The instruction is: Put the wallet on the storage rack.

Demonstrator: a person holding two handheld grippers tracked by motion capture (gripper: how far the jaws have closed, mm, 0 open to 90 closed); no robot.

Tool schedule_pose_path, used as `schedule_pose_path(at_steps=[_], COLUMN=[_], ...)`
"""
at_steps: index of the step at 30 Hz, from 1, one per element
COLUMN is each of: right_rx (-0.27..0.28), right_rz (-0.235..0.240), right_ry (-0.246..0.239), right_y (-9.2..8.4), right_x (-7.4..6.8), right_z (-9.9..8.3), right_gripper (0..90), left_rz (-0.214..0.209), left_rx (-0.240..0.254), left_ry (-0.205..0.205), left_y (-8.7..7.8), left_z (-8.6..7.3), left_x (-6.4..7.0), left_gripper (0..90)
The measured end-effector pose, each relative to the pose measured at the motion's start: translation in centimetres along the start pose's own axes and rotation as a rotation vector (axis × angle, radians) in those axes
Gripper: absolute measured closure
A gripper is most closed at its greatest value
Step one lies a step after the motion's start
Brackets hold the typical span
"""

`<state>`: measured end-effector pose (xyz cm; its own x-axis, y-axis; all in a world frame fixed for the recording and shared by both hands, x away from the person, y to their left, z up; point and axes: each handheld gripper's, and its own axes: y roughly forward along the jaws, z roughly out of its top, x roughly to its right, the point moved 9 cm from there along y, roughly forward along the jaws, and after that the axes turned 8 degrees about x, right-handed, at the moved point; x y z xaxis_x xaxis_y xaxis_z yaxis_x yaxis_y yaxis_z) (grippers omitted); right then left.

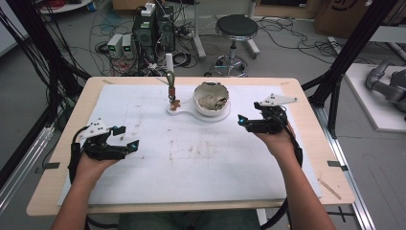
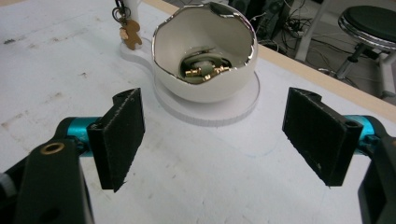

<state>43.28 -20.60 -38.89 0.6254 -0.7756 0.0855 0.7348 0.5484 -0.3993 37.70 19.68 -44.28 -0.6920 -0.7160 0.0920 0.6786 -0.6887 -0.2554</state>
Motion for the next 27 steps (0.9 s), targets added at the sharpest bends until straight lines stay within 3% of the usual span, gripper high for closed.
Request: schedule_pose_path(at_steps=[6, 11, 17, 27], right_rx=[0.02, 0.037, 0.038, 0.044], right_rz=[-0.023, -0.035, -0.034, -0.043], right_ry=[0.03, 0.065, 0.11, 0.13], right_y=[-1.6, -2.5, -2.8, -3.0], right_x=[0.4, 0.7, 0.8, 1.2], right_z=[-2.0, -4.0, -6.4, -8.7], right_gripper=[20.9, 20.9, 20.2, 20.2], left_rz=[-0.029, -0.03, -0.022, -0.021], left_rx=[-0.007, -0.008, -0.009, -0.016], left_ry=[0.0, -0.001, -0.007, -0.002], left_y=[1.3, 1.9, 1.9, 1.9], left_z=[-0.1, -0.1, -0.4, -0.5], left_x=[0.4, 0.5, 0.3, 0.4], left_gripper=[18.7, 18.7, 18.7, 18.7])
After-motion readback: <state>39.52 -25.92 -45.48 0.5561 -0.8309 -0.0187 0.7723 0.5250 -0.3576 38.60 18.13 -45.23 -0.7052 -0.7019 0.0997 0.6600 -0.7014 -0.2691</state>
